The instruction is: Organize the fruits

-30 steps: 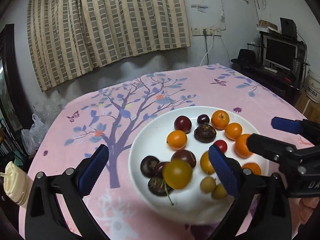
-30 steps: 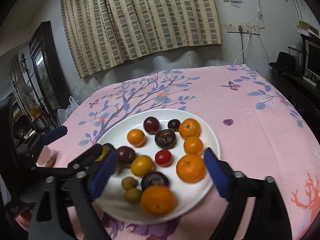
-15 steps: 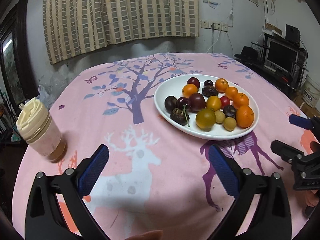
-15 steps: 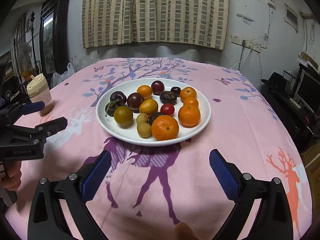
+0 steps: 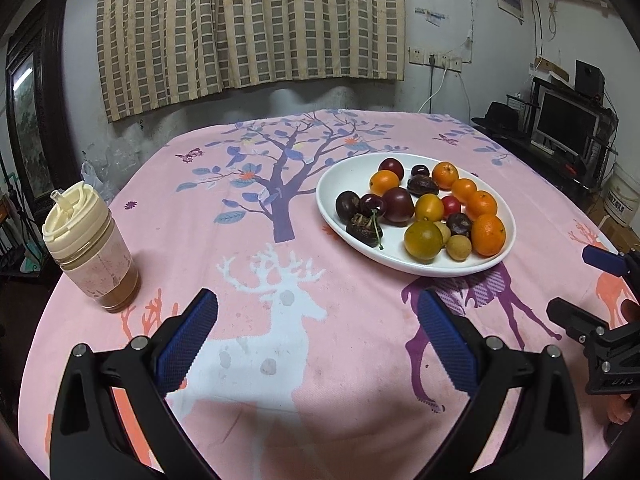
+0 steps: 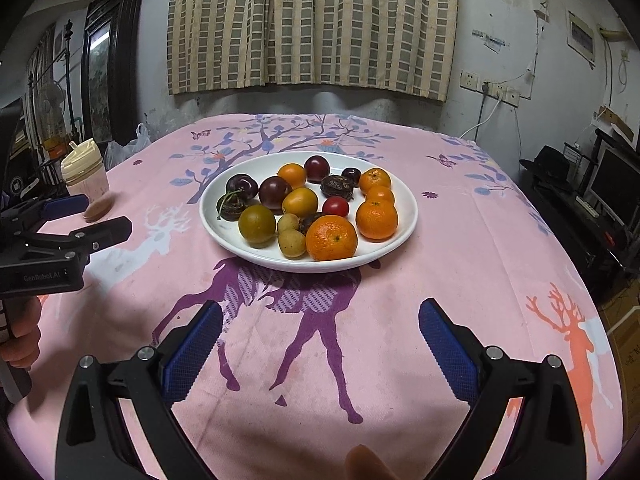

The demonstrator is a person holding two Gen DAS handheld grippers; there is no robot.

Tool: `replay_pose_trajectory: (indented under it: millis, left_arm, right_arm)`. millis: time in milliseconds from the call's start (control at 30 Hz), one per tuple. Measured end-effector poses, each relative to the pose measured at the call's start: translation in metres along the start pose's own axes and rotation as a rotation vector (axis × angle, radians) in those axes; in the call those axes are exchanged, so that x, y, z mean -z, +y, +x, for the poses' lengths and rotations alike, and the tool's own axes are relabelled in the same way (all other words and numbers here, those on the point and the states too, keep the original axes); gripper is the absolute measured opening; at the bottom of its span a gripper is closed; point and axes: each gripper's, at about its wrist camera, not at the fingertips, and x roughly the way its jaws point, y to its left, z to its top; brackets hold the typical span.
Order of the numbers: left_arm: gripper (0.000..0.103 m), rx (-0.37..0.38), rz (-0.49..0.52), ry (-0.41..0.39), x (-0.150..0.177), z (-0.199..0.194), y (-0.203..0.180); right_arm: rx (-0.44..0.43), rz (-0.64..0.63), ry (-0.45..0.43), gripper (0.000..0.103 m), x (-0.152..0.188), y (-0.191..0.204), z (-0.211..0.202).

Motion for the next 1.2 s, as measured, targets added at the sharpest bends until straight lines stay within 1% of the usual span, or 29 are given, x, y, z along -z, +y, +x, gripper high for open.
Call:
replay_pose_trajectory:
  millis: [500,667,1200]
  left_arm:
    - [0.098,-0.006,0.014,-0.015,0.0006,-0.0007,-0.0055]
    - [0.098,0.004,0.005,-0.003,0.0005,0.0011,-0.0044]
    - [0.098,-0.009,0.032,-0.008,0.0036,0.002,-0.0088]
  right_arm:
    - [0.003,0.001,0.0,0.099,0.0002,0.0001,0.0009]
    - [0.003,0.0,0.0,0.099,0.0001,0.0001,0.001]
    - [0.011,-0.003,0.005,0.099,0.0006,-0.0017,0.0018]
